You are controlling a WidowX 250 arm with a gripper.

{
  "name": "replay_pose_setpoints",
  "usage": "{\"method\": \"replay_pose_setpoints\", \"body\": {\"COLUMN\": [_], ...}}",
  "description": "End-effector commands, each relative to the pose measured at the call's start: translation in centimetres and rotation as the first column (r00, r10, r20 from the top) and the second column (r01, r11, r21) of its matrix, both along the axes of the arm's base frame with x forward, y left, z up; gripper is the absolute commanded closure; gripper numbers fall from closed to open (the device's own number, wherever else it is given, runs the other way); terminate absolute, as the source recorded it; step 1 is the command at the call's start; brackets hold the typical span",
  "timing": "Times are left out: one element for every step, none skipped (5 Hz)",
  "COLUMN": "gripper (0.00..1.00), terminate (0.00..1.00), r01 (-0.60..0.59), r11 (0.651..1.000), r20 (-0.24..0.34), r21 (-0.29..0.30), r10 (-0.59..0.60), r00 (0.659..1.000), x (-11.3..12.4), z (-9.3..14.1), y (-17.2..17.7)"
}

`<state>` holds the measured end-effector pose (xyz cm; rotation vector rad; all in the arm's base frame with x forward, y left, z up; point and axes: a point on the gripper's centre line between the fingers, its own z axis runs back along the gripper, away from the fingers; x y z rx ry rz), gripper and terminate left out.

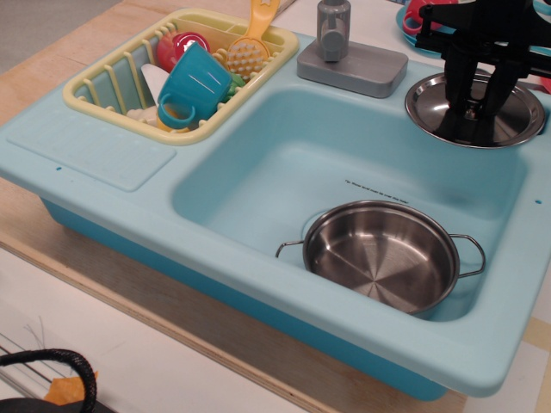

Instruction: Put lid on pot or pan

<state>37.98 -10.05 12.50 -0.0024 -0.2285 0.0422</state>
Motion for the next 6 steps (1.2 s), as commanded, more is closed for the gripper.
{"method": "replay_pose_setpoints", "body": {"gripper": [1.00, 1.00, 1.00, 1.00, 1.00, 1.00], "terminate": [0.00, 0.00, 0.00, 0.00, 0.00, 0.00], "r01": [-0.017, -0.042, -0.078, -0.136, -0.223, -0.271], "r11": [1.000, 0.999, 0.997, 0.991, 0.975, 0.961], "r20": [0.046, 0.026, 0.010, -0.005, 0.025, 0.022], "r21": [-0.014, -0.005, 0.017, 0.016, -0.021, -0.048], "r10": [0.017, 0.042, 0.078, 0.137, 0.224, 0.272], "r00": [0.999, 0.999, 0.997, 0.991, 0.974, 0.962], "x": [-0.4, -1.5, -2.8, -4.5, -7.2, -9.6], "z": [1.5, 2.7, 3.9, 4.0, 3.1, 2.0], "y": [-0.1, -0.6, -0.8, -0.7, 0.1, 0.3]}}
